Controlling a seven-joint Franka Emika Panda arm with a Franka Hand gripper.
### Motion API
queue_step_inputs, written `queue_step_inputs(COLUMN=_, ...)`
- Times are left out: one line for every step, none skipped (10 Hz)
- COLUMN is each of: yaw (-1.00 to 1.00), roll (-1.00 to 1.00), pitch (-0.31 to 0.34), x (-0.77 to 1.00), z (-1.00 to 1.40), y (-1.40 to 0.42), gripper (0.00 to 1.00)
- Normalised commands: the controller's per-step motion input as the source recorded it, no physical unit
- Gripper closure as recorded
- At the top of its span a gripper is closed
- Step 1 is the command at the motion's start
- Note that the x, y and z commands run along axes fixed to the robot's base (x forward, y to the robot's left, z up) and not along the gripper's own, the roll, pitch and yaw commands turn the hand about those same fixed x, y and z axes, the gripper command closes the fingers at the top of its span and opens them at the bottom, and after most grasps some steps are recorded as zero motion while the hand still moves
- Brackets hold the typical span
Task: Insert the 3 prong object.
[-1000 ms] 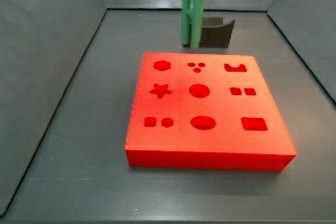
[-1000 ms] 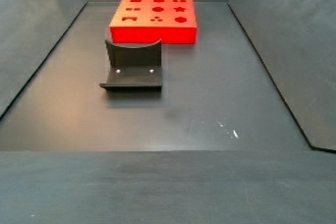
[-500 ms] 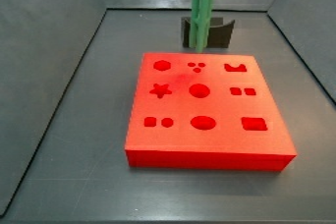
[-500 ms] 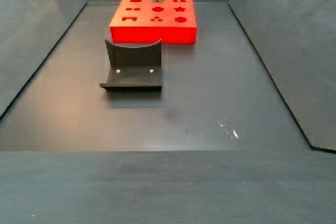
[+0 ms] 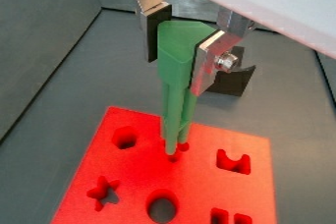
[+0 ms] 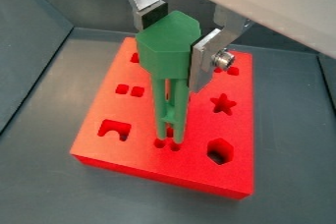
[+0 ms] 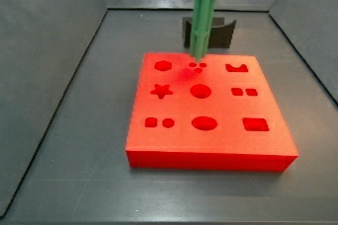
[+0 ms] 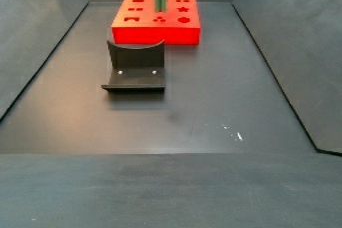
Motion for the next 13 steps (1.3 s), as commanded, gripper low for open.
queue_step_inputs(yaw=0.1, roll=-0.03, pitch=0.0, x=0.27, z=-0.19, y=0.07, gripper=1.0)
queue_step_inputs(yaw=0.11, roll=-0.03, pitch=0.0, x=0.19, z=-0.19, y=0.05, gripper=1.0)
queue_step_inputs(yaw=0.06, roll=-0.02, pitch=-0.009, x=0.05, z=-0.18, y=0.03, gripper=1.0)
queue_step_inputs(yaw=0.0, roll=0.0, pitch=-0.003, x=-0.06, z=-0.15, y=0.01, gripper=1.0)
queue_step_inputs(yaw=0.0, roll=0.01, pitch=-0.027, x=-0.19, z=-0.12, y=-0.03, gripper=1.0)
queue_step_inputs(yaw=0.0, roll=0.0, pitch=-0.046, x=-0.1, z=-0.16, y=-0.05, gripper=1.0)
queue_step_inputs(yaw=0.0, roll=0.0, pitch=-0.06, x=0.0, z=-0.19, y=0.0, gripper=1.0)
queue_step_inputs(yaw=0.0, roll=0.0, pitch=-0.049, x=0.12, z=-0.25, y=-0.01, gripper=1.0)
queue_step_inputs(yaw=0.01, roll=0.0, pitch=-0.039, x=0.2, z=-0.34, y=0.0, gripper=1.0)
queue_step_inputs(yaw=0.0, roll=0.0, pitch=-0.011, x=0.11, z=-0.31, y=0.0, gripper=1.0)
queue_step_inputs(yaw=0.0, roll=0.0, pitch=0.0, x=0.0, z=-0.26, y=0.0, gripper=1.0)
queue_step_inputs(yaw=-0.01, roll=0.05, pitch=0.0, x=-0.01, z=-0.3, y=0.0, gripper=1.0)
queue_step_inputs(yaw=-0.05, roll=0.16, pitch=0.001, x=0.0, z=-0.53, y=0.0, gripper=1.0)
